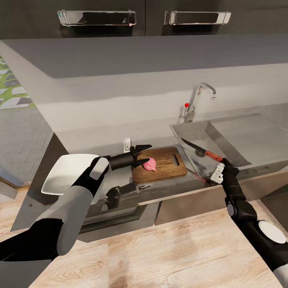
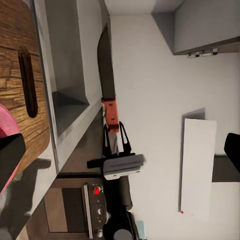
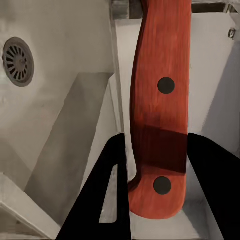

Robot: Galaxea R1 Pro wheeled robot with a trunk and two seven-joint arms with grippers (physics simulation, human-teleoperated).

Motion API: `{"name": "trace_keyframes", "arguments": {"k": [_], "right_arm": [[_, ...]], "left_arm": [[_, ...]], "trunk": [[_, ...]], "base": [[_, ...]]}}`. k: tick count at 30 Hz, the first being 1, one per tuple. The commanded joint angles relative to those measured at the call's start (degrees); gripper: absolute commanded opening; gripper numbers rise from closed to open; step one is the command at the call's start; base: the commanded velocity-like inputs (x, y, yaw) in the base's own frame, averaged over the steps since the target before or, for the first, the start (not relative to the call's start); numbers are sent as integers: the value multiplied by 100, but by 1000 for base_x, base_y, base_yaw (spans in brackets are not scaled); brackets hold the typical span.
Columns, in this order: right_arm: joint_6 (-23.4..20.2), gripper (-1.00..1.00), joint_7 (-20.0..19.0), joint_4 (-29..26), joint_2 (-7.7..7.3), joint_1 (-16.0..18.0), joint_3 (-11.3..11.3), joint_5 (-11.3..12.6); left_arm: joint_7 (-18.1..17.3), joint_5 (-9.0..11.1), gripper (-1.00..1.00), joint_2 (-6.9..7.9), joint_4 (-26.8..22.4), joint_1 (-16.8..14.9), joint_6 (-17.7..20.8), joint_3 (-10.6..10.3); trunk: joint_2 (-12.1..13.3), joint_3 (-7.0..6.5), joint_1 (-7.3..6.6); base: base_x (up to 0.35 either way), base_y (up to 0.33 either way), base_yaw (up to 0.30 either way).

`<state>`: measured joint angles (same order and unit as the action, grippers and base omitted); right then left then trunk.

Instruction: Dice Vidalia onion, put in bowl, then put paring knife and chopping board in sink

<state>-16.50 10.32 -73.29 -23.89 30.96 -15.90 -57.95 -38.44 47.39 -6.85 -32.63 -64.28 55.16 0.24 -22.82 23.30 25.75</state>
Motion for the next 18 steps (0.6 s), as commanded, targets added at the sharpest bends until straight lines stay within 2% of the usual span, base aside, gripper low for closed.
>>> {"name": "trace_keyframes", "arguments": {"k": [1,2,7,9,11,18], "right_arm": [[-72,-100,31,-1,259,7,-20,-50],[-92,-100,34,-1,359,7,-19,-50],[-326,-100,42,-1,593,7,-22,-50],[-398,-100,46,-1,626,7,-24,-50],[-497,-100,61,-1,669,7,-111,-50],[-586,-100,66,-1,682,7,-394,-50]], "left_arm": [[-14,-2,100,0,3,-5,21,3],[-14,-2,100,0,3,-5,21,3],[-15,-2,100,0,2,-5,21,3],[-15,-2,100,0,2,-5,23,3],[-15,-2,100,0,2,-5,23,3],[-15,-2,100,0,2,-5,22,3]], "trunk": [[-10,9,3],[-10,9,3],[-10,9,3],[-10,9,3],[-10,9,3],[-10,9,3]], "base": [[0,0,0],[0,0,0],[0,0,0],[0,0,0],[0,0,0],[0,0,0]]}}
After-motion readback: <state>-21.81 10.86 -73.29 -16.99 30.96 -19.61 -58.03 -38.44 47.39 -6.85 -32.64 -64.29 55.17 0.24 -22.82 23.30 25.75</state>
